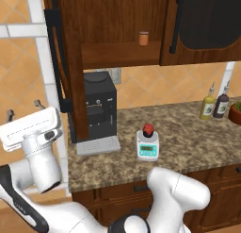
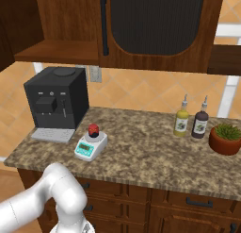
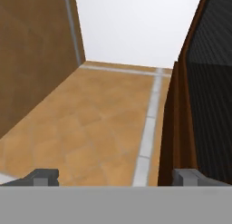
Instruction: Pick the jam and place it on the digital scale for weighing, and close the cabinet.
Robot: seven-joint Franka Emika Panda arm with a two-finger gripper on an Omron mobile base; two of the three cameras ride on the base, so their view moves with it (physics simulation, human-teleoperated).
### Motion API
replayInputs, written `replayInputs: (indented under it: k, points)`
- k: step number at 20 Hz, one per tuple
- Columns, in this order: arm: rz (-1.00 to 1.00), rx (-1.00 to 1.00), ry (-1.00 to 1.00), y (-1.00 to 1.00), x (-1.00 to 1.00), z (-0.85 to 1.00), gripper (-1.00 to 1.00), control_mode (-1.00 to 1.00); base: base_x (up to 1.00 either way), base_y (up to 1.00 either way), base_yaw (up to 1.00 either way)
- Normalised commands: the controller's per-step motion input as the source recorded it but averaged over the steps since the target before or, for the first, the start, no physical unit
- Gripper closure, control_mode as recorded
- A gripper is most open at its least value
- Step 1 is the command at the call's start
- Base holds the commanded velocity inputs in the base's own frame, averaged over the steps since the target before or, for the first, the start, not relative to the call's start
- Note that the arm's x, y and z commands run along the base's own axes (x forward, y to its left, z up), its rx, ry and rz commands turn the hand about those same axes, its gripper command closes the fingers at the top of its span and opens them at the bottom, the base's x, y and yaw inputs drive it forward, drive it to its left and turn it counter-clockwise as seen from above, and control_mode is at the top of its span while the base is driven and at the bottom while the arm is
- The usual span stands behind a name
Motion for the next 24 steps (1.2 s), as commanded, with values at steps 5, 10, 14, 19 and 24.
replayInputs:
  k: [5,10,14,19,24]
  points:
    - [0.04,0.3,0.0,-0.39,0.01,0.44,-1.0,-1.0,0.0,0.0,0.0]
    - [0.04,0.31,0.0,-0.66,0.0,0.35,-1.0,-1.0,0.0,0.0,0.0]
    - [0.04,0.34,0.07,-0.9,0.0,0.24,-1.0,-1.0,0.0,0.0,0.0]
    - [0.01,0.18,0.23,-0.7,0.31,0.28,-1.0,-1.0,0.0,0.0,0.0]
    - [-0.01,0.05,0.32,-0.66,0.45,0.44,-1.0,-1.0,0.0,0.0,0.0]
